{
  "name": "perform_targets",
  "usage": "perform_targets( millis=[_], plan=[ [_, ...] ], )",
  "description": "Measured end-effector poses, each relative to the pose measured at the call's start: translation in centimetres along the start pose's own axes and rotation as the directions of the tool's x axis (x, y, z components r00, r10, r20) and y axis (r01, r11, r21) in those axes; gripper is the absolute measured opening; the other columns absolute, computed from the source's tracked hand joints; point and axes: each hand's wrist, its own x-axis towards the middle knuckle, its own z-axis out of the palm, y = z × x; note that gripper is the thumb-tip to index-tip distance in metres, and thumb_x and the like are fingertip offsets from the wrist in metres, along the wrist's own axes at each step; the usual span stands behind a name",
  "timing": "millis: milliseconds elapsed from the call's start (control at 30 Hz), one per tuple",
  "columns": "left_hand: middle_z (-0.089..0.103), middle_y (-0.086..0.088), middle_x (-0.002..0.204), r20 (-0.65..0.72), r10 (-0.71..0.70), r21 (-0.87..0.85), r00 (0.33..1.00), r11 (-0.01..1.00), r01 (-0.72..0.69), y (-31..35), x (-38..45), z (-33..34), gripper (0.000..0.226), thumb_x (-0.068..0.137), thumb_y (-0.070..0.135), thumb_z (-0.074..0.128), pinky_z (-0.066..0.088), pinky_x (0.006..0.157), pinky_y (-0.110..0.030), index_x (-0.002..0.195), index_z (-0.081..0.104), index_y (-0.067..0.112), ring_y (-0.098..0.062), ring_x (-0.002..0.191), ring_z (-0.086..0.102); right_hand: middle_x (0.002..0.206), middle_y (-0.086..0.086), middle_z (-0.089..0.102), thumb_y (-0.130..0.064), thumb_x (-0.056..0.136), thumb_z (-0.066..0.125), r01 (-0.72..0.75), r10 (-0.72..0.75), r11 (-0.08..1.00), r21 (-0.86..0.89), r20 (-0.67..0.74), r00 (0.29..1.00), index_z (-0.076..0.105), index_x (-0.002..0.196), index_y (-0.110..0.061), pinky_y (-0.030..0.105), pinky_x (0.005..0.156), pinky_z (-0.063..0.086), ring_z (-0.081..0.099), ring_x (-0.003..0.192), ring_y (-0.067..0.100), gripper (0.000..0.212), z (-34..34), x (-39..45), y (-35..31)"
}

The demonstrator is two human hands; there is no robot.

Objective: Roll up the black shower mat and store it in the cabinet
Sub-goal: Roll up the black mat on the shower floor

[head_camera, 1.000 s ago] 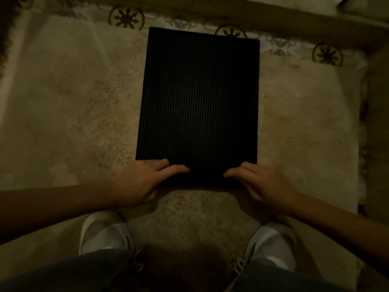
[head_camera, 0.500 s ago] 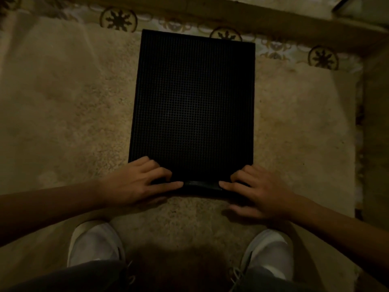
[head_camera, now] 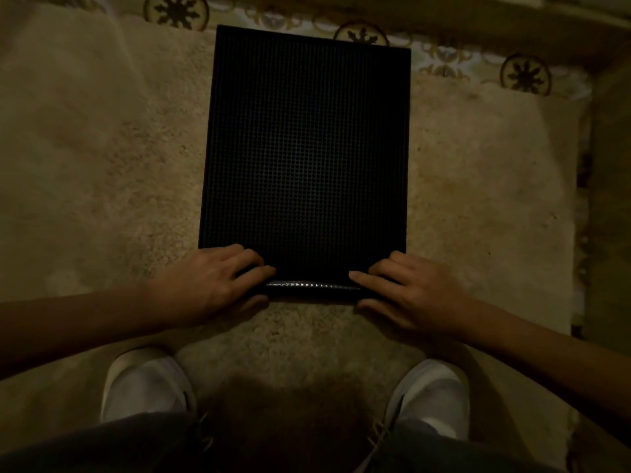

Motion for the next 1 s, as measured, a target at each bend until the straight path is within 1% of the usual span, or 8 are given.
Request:
perform_targets(
  millis=[100,233,367,467,600,733,867,1000],
  plan=[
    [0.062,-0.014,0.104,0.048,-0.043,0.025,0.998,0.999,0.042,0.3,0.2,-0.1,0.044,0.102,0.038,0.041,0.05,0.058,-0.034,0.128,0.056,0.006,-0.026,0.078,0.058,0.1,0.01,0.066,-0.036,0.102,0.059,-0.027,0.026,0.999,0.032,0.011,1.0,0.065,0.131,-0.015,0.038,0.058,0.05,0.058,0.081,0.025,0.036,-0.4,0.0,0.2],
    [0.057,-0.015,0.108,0.125,0.01,0.066,0.992,0.998,-0.018,-0.4,0.2,-0.1,0.061,0.095,0.035,0.037,0.051,0.052,-0.034,0.152,0.029,0.015,-0.026,0.079,0.054,0.099,0.007,0.065,-0.035,0.103,0.058,-0.069,0.068,0.996,0.063,0.011,0.998,0.064,0.132,-0.02,0.038,0.053,0.049,0.058,0.079,0.025,0.034,-0.7,0.4,0.8],
    [0.051,-0.02,0.117,0.115,0.022,0.011,0.993,1.0,-0.023,-1.3,0.8,-0.3,0.056,0.1,0.035,0.033,0.052,0.047,-0.035,0.153,0.024,0.023,-0.028,0.082,0.058,0.097,0.01,0.063,-0.035,0.104,0.054,-0.076,0.076,0.996,0.051,0.005,0.997,0.065,0.132,-0.02,0.037,0.048,0.049,0.055,0.071,0.022,0.034,-0.7,0.7,1.2],
    [0.042,-0.016,0.127,0.134,0.06,-0.04,0.989,0.998,-0.055,-2.2,1.2,-0.6,0.058,0.099,0.027,0.032,0.055,0.05,-0.037,0.154,0.017,0.036,-0.027,0.091,0.06,0.094,0.011,0.058,-0.034,0.104,0.053,-0.103,0.104,0.991,0.084,-0.006,0.995,0.066,0.132,-0.021,0.034,0.046,0.047,0.046,0.066,0.017,0.033,-1.0,1.1,1.6],
    [0.044,-0.012,0.128,0.095,0.108,-0.063,0.99,0.993,-0.102,-2.9,1.7,-0.8,0.058,0.099,0.021,0.034,0.056,0.058,-0.037,0.155,0.02,0.033,-0.023,0.096,0.054,0.093,0.008,0.059,-0.034,0.104,0.051,-0.106,0.107,0.984,0.143,0.005,0.994,0.066,0.131,-0.021,0.033,0.047,0.046,0.049,0.065,0.016,0.033,-1.4,1.9,2.2],
    [0.055,-0.009,0.125,0.021,0.108,0.015,0.994,0.994,-0.109,-2.1,1.9,-0.6,0.057,0.1,0.047,0.047,0.052,0.074,-0.038,0.15,0.038,0.022,-0.025,0.101,0.055,0.091,0.004,0.066,-0.032,0.105,0.054,-0.095,0.097,0.988,0.12,-0.013,0.995,0.069,0.126,-0.019,0.038,0.049,0.048,0.058,0.071,0.021,0.029,-1.2,2.3,2.5],
    [0.06,-0.006,0.12,0.019,0.088,-0.021,0.996,0.996,-0.087,-2.6,2.6,-1.3,0.056,0.097,0.041,0.055,0.052,0.071,-0.037,0.147,0.044,0.019,-0.022,0.093,0.056,0.09,0.003,0.069,-0.029,0.102,0.061,-0.109,0.112,0.987,0.116,-0.022,0.993,0.072,0.121,-0.016,0.042,0.06,0.049,0.057,0.076,0.024,0.026,-1.1,2.6,2.9],
    [0.065,-0.005,0.111,0.026,0.078,-0.107,0.997,0.991,-0.075,-3.4,3.6,-2.0,0.048,0.098,0.039,0.053,0.053,0.071,-0.036,0.139,0.054,0.013,-0.022,0.086,0.059,0.091,0.007,0.067,-0.026,0.1,0.063,-0.164,0.17,0.983,0.083,-0.069,0.983,0.074,0.116,-0.013,0.044,0.059,0.048,0.057,0.075,0.025,0.023,-1.6,2.9,2.8]
  ],
)
